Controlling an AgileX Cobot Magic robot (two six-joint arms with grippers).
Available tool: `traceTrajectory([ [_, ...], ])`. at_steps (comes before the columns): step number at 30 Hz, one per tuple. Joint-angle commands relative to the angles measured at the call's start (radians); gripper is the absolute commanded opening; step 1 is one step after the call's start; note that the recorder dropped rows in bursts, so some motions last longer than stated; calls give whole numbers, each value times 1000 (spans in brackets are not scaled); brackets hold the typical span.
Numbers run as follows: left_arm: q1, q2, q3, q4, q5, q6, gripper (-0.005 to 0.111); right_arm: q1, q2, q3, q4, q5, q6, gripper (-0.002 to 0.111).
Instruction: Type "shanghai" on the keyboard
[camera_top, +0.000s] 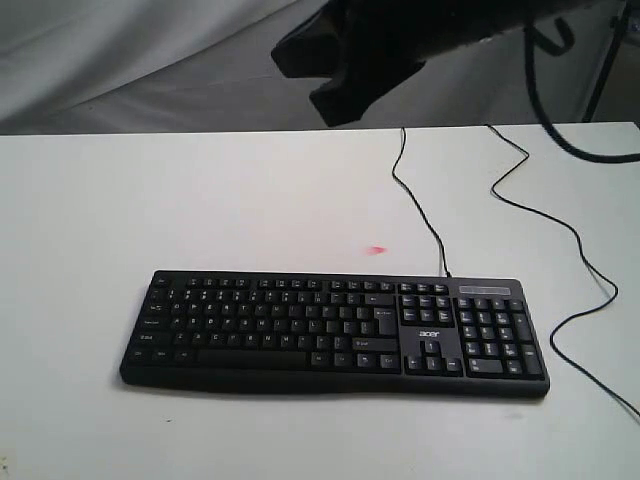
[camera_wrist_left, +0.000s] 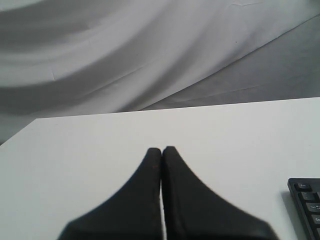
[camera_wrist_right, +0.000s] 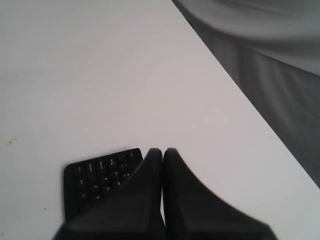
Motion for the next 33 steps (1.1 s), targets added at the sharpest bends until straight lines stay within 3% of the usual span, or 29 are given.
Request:
traceTrajectory([
  [1,-4,3,5,-1,-3,-3,1,-3,-48,5,-5,7,21,0],
  [20,-4,3,5,-1,-3,-3,1,-3,-47,5,-7,5,21,0],
  [25,-4,3,5,-1,-3,-3,1,-3,-52,5,-5,-120,21,0],
  [33,-4,3,5,-1,-3,-3,1,-3,-115,5,-186,-152,21,0],
])
